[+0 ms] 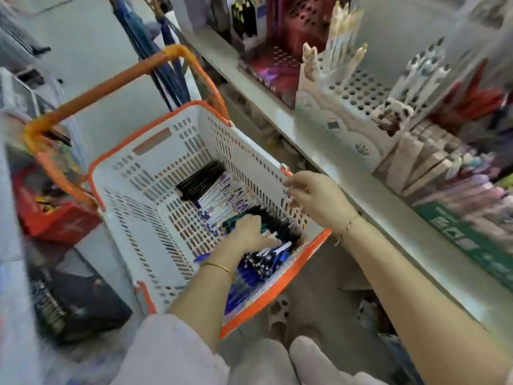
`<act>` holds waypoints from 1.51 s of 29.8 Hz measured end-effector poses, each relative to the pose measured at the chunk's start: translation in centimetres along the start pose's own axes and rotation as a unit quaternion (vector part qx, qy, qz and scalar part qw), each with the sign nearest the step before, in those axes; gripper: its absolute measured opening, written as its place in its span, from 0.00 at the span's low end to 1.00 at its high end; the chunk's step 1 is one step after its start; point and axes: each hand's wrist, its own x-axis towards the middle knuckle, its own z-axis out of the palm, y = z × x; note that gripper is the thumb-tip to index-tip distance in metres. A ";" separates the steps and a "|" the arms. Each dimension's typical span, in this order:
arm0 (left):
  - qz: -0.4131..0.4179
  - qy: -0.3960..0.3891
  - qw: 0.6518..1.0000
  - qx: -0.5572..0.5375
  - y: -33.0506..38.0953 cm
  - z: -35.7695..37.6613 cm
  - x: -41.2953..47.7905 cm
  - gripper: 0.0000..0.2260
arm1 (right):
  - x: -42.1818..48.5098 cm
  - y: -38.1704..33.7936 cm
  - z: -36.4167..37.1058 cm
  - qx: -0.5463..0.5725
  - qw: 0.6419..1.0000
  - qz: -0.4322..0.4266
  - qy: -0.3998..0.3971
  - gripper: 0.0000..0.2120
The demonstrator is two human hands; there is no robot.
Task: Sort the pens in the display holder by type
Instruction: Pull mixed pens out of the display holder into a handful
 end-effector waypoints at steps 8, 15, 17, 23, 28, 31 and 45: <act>-0.053 -0.008 0.989 0.137 0.8 3.7 3.5 0.52 | 2.8 0.9 0.4 0.059 0.996 0.025 0.064 0.11; -0.102 0.028 0.988 0.114 2.5 5.6 3.6 0.48 | 3.4 1.1 0.4 0.066 0.995 0.048 0.058 0.12; -0.108 0.034 0.988 0.105 2.7 5.7 3.5 0.42 | 3.3 1.1 0.5 0.064 0.995 0.052 0.052 0.12; -0.097 0.028 0.989 0.108 3.1 5.2 3.6 0.29 | 3.4 1.0 0.4 0.057 0.996 0.048 0.048 0.13; -0.100 -0.001 0.991 0.088 3.2 4.4 3.4 0.26 | 3.5 1.0 0.3 0.057 0.996 0.047 0.044 0.12; -0.102 -0.039 0.992 0.062 3.2 3.7 3.2 0.28 | 3.7 0.8 0.3 0.059 0.996 0.046 0.043 0.12; -0.171 -0.142 0.947 -0.231 0.0 0.6 2.1 0.37 | 4.5 0.2 -0.1 0.053 0.997 0.030 0.048 0.12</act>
